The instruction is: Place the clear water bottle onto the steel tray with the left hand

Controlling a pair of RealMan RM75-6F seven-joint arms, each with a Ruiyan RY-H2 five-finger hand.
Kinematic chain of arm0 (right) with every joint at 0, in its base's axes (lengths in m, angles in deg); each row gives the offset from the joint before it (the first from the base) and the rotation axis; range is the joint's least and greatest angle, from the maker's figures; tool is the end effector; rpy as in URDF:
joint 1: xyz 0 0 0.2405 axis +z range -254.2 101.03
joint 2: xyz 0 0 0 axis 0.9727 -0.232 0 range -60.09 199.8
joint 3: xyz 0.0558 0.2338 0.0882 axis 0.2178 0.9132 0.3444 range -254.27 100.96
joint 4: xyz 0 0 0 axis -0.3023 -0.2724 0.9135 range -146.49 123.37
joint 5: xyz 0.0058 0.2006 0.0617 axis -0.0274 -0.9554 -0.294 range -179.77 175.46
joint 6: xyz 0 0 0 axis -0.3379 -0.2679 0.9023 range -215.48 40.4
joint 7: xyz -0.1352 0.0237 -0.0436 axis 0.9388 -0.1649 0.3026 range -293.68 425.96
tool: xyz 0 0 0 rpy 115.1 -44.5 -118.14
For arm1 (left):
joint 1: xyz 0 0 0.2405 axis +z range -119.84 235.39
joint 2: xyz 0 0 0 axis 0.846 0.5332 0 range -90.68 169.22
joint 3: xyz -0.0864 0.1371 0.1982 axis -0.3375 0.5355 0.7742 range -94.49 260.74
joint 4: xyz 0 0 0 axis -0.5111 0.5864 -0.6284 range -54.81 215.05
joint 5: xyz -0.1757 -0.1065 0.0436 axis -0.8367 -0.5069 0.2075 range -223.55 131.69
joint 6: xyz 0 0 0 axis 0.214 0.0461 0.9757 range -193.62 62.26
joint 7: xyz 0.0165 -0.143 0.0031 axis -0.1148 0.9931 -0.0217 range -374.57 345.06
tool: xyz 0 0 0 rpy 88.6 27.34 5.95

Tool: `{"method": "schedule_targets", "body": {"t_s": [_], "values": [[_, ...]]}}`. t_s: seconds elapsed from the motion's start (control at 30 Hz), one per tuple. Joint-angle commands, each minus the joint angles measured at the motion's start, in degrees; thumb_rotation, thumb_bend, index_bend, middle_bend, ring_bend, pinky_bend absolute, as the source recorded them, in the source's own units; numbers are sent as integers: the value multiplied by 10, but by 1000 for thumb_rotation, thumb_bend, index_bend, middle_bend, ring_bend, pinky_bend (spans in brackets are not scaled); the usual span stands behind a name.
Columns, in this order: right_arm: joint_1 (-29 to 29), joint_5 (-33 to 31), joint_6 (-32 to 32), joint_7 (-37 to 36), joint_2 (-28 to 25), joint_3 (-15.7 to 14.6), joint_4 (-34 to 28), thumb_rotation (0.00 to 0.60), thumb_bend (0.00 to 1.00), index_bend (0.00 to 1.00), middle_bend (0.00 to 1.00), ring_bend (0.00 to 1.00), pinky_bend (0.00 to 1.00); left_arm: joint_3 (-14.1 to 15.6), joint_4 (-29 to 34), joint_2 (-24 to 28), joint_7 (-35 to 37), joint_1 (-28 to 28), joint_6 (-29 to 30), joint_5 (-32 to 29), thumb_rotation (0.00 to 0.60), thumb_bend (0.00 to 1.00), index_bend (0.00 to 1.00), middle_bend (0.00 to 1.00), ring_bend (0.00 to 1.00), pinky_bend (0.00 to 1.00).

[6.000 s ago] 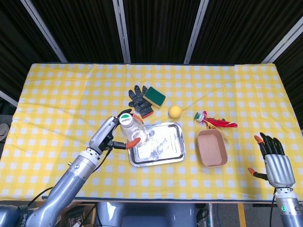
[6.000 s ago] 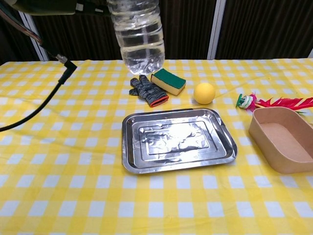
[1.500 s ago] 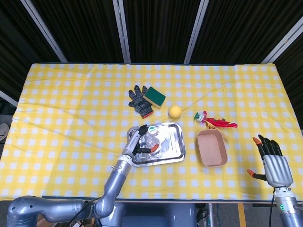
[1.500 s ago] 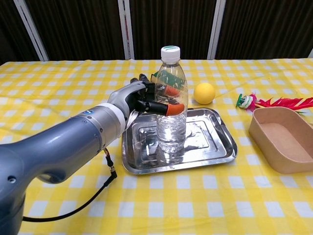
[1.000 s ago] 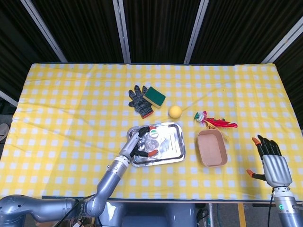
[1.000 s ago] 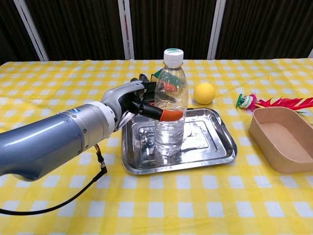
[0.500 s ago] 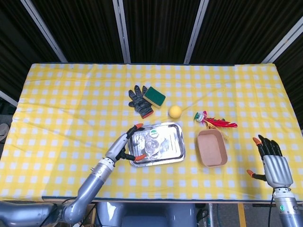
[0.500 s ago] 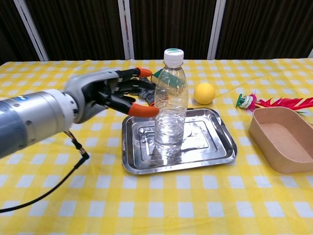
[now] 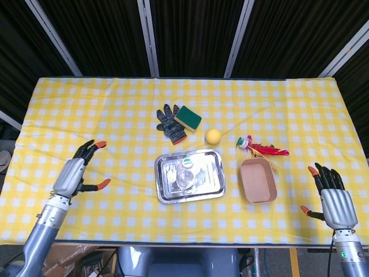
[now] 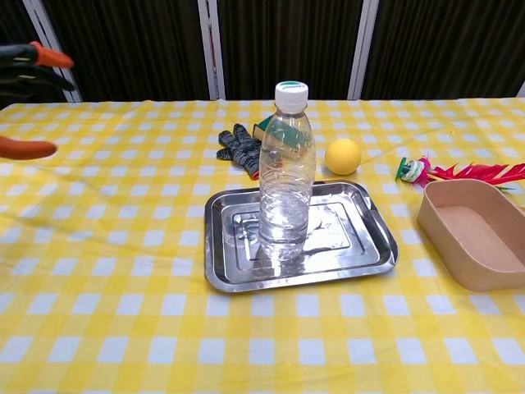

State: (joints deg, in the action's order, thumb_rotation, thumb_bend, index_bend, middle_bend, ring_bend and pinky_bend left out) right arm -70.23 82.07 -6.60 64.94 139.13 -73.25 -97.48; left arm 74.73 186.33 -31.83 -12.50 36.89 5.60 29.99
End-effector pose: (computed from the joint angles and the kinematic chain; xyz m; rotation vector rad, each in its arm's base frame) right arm -0.3276 -0.1925 0.1342 1.3986 -0.9488 0.8719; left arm -0.2019 0.2571 0.0899 -1.4565 -1.2723 -1.2408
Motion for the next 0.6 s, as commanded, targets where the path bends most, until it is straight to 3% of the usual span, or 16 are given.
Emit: {"method": "schedule_targets", "body": {"t_s": [0.03,0.17,0.27,0.6], "values": [[0,1,3,0,1,1,4,600,49,82,0,0,0,45,-116,4,-76,62,87,39,600,277,122,144,0,0],[0,-1,2,3,3,2,9,600,49,81,0,0,0,48,-177,-12,-58,92,130,40,600,278,146,145,0,0],[2,-2,-4,6,2,1,9,600,49,81,0,0,0,55,-195,-10,-59,103,130,34,600,281,140,141,0,0],[1,17,21,-2,9,4,22,600,50,81,0,0,0,62,-143,29,-75,117,110,16,600,283,133,135,0,0]]}}
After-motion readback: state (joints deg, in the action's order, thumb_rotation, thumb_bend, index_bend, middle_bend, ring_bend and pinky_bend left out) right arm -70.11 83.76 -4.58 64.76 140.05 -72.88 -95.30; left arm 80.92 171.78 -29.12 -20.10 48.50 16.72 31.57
